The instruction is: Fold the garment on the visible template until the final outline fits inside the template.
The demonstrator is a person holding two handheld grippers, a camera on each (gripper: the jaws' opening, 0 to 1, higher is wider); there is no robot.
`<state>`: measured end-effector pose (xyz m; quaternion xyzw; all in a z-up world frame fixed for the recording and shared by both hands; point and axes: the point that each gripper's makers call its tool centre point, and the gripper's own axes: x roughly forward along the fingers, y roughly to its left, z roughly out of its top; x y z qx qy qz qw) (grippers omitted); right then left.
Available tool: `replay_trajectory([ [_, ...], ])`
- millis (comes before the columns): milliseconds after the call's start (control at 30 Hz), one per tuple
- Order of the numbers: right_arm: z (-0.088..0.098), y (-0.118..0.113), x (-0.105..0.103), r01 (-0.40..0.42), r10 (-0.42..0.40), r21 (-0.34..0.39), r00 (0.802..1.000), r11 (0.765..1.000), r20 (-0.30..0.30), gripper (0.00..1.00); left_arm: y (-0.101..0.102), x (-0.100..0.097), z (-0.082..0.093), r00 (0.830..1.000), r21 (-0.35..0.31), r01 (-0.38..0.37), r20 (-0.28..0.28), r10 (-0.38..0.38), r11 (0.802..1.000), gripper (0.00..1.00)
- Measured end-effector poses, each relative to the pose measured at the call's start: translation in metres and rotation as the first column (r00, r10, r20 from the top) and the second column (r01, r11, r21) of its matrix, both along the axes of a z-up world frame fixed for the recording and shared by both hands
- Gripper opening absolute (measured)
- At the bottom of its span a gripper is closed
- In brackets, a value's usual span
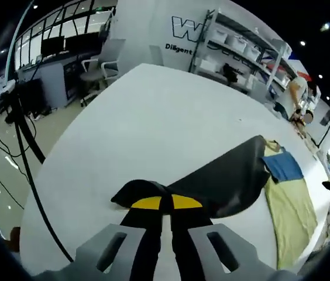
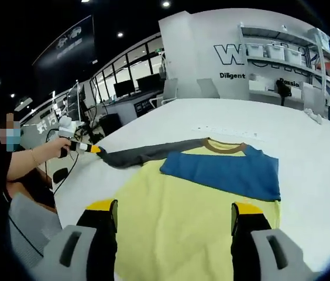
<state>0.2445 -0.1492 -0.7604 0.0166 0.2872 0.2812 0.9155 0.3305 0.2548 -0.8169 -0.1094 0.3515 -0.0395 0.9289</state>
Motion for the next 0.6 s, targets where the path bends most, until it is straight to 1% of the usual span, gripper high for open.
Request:
replay_trajectory([
  [100, 0.001, -0.002, -0.003, 0.001, -0.001, -0.005, 1.0, 1.0, 0.003, 0.79, -0.014, 0.006, 0.015, 0.999, -0.009, 0.023, 0.043, -0.022, 1.0, 0.01],
  [133, 0.001, -0.003, -0.004, 0.002, -0.002, -0.005, 1.0, 1.0, 0.003, 0.8, -0.02, 0.009, 0.021, 0.997, 0.003, 0.044, 0.059, -0.045, 0.999, 0.01],
  [167, 0.001, -0.003, -0.004, 0.002, -0.002, -0.004, 1.0, 1.0, 0.0, 0.79, -0.023, 0.01, 0.022, 0.997, 0.008, 0.055, 0.062, -0.055, 0.998, 0.01],
  [200, 0.002, -0.004, -0.006, 0.005, -0.005, -0.001, 1.0, 1.0, -0.002, 0.8, -0.029, 0.014, 0.031, 0.994, 0.018, 0.071, 0.081, -0.072, 0.997, 0.01],
  [267, 0.002, -0.005, -0.007, 0.007, -0.007, -0.003, 1.0, 1.0, -0.006, 0.8, -0.038, 0.019, 0.041, 0.991, 0.006, 0.083, 0.104, -0.083, 0.997, 0.01],
  [367, 0.004, -0.006, -0.009, 0.006, -0.006, -0.011, 1.0, 1.0, -0.004, 0.8, -0.052, 0.029, 0.059, 0.982, 0.025, 0.12, 0.144, -0.123, 0.992, 0.01],
  [500, 0.005, -0.006, -0.01, 0.003, -0.003, -0.01, 1.0, 1.0, -0.002, 0.8, -0.065, 0.041, 0.074, 0.974, 0.013, 0.141, 0.176, -0.141, 0.99, 0.01],
  [533, 0.005, -0.005, -0.011, 0.002, -0.002, -0.014, 1.0, 1.0, -0.002, 0.8, -0.069, 0.045, 0.078, 0.972, 0.021, 0.146, 0.182, -0.147, 0.989, 0.01],
  [600, 0.003, -0.006, -0.013, -0.02, 0.02, -0.065, 1.0, 0.998, 0.003, 0.8, -0.076, 0.05, 0.082, 0.969, 0.028, 0.159, 0.188, -0.162, 0.987, 0.01],
])
